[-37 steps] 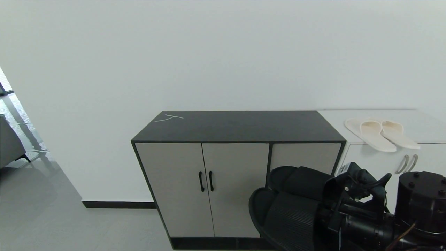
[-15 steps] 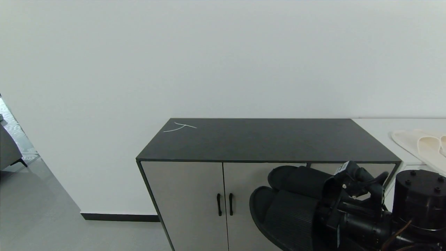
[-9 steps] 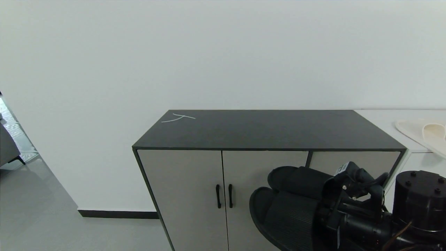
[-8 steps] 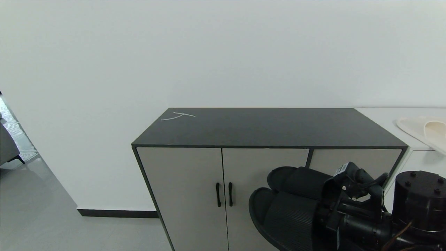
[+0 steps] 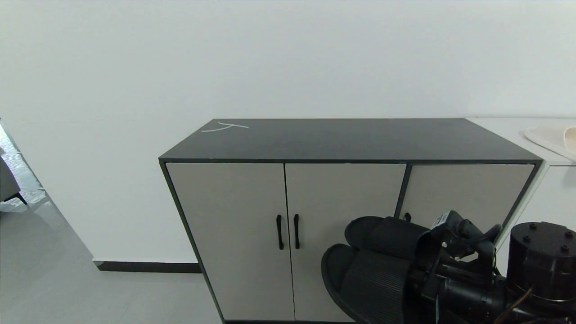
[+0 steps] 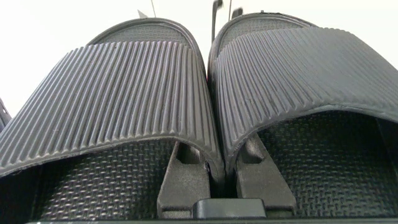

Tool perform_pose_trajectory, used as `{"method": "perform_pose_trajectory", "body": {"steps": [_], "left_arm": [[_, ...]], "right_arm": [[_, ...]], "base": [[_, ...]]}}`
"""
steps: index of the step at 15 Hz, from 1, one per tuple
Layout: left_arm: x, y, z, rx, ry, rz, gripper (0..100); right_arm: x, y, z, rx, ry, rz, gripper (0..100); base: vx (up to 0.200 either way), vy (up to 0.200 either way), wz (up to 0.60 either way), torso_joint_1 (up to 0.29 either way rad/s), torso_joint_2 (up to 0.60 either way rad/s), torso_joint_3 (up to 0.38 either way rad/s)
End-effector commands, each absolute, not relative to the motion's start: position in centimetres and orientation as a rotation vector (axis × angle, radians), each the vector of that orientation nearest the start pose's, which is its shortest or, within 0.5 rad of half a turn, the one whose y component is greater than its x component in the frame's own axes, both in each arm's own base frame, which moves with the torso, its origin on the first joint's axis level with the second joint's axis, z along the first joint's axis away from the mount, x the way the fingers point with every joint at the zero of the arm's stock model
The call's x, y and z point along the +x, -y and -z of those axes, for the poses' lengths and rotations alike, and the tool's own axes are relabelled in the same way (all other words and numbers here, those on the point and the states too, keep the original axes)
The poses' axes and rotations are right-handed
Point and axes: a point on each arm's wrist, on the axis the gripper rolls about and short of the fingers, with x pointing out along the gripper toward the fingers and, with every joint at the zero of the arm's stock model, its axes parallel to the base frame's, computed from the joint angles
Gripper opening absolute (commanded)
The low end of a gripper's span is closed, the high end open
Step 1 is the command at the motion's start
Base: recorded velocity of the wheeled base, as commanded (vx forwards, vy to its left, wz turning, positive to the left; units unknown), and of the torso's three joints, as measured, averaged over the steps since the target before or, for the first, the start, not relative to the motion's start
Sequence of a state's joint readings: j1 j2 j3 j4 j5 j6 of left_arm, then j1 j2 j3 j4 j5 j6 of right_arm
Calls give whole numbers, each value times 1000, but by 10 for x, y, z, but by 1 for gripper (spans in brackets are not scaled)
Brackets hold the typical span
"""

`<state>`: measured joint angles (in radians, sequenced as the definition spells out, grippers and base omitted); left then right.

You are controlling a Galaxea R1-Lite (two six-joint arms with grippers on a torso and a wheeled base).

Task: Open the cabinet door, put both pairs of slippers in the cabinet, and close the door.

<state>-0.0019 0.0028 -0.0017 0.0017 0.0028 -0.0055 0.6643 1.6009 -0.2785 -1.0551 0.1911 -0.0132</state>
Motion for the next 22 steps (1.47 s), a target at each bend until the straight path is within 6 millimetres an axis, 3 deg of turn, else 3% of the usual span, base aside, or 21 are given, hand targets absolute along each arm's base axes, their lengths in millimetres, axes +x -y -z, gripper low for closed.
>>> {"method": "perform_pose_trajectory", "body": {"steps": [1,5,6,8,9,10,12,15,18,19,22], "left_arm": [[-23,0,-76,-3,-3,-3,100],[-23,0,-77,49,6,-12,100],[-25,0,-89,64,36,-12,100],[-32,-2,-186,-138,168,34,100],[-19,-1,-221,-159,148,102,100],[0,2,-231,-128,81,204,100],[34,11,-236,-80,-50,419,100],[95,28,-235,-91,-163,582,100],[131,71,-236,-125,-210,818,100],[137,76,-236,-133,-228,830,100],[188,105,-229,-200,-314,838,100]], "right_arm": [[173,-141,-123,-77,-260,-851,0],[173,-141,-123,-77,-260,-851,0],[173,-141,-123,-78,-256,-851,0],[173,-141,-123,-80,-256,-855,0],[173,-142,-123,-91,-250,-858,0],[172,-142,-123,-105,-246,-863,0],[169,-142,-121,-110,-254,-873,0],[169,-143,-121,-110,-256,-876,0],[169,-144,-119,-112,-262,-881,0],[169,-144,-119,-112,-262,-881,0],[168,-144,-119,-112,-262,-881,0]], "base": [[0,0,0,-198,496,276],[0,0,0,-202,488,279],[0,0,0,-188,476,276],[0,0,0,-176,483,290],[0,0,0,-163,466,290],[0,0,0,-173,466,290],[0,0,0,-166,459,283],[0,0,0,-139,445,300],[0,0,0,-69,303,219],[0,0,0,-22,100,41],[0,0,0,-4,20,15]]}}
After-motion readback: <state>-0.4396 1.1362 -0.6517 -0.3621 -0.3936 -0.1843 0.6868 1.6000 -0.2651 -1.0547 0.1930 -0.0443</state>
